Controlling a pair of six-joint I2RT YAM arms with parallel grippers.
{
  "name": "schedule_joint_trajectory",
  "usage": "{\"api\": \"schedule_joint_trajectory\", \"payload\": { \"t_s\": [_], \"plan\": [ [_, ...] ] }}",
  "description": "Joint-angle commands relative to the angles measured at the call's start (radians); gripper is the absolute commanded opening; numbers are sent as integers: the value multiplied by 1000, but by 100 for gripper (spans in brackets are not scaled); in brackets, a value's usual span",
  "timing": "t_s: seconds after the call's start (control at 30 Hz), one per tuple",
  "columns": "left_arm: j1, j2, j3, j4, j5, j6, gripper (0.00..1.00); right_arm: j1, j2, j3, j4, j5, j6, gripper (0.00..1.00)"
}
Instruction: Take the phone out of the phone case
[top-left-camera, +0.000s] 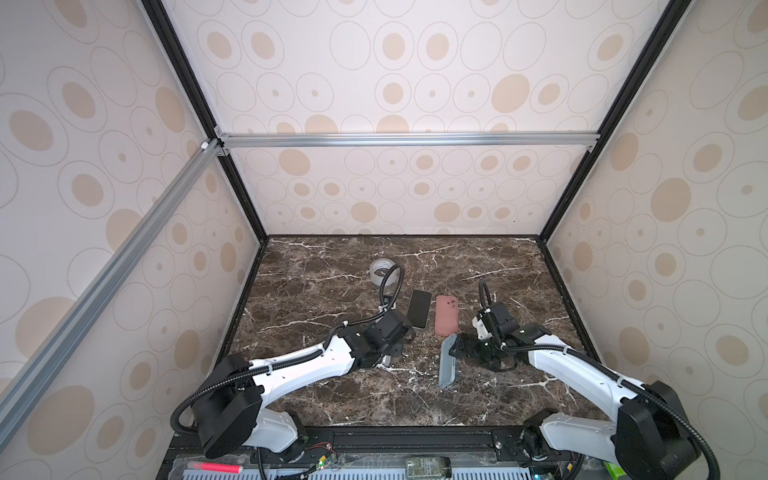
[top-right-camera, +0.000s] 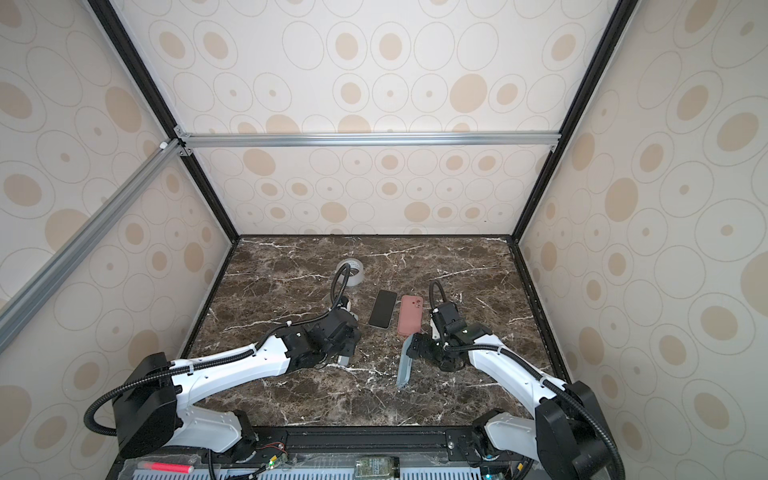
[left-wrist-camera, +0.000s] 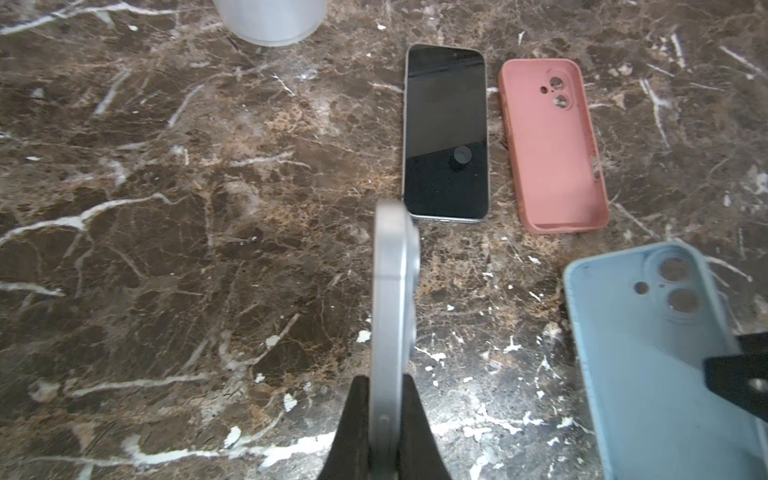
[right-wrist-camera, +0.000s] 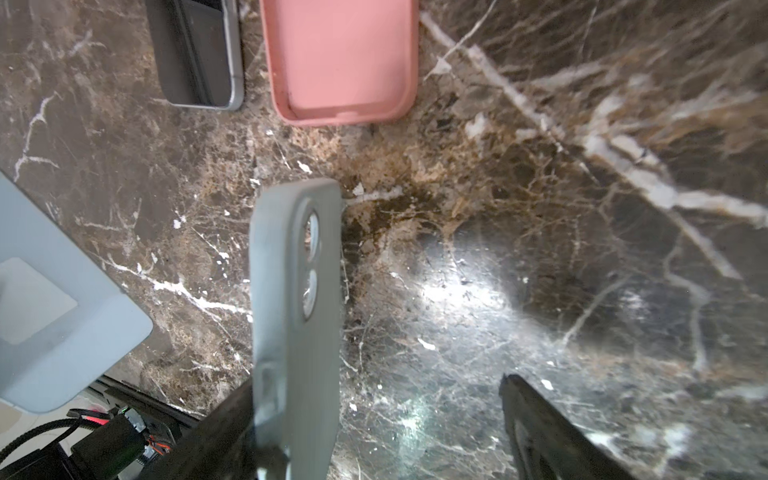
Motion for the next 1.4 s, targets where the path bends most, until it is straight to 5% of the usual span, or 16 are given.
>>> {"api": "schedule_joint_trajectory", "payload": {
  "t_s": [0.0,0.4,0.63,0.83,1.0,1.2,1.37],
  "plan": [
    [-17,6,6,120,94,22,0,0,35,-20,11,10,6,89],
    [-77,90,-20,305,253,-25,0,29,135,-34,9,69,41,73],
    [-94,169,-5,386,324,-52,0,33,173,-20,-8,100,29,72],
    [-101,134,17,273,168,-49,0,33,9,-62,58,63,29,68],
    [-101,121,37,159,57,-35,0,32,-67,-82,108,49,33,54],
    [-102,176,66,131,80,-40,0,29,46,-66,183,-5,78,45],
    [-101,205,77,152,120,-43,0,27,117,-56,212,6,97,48]
  ]
}}
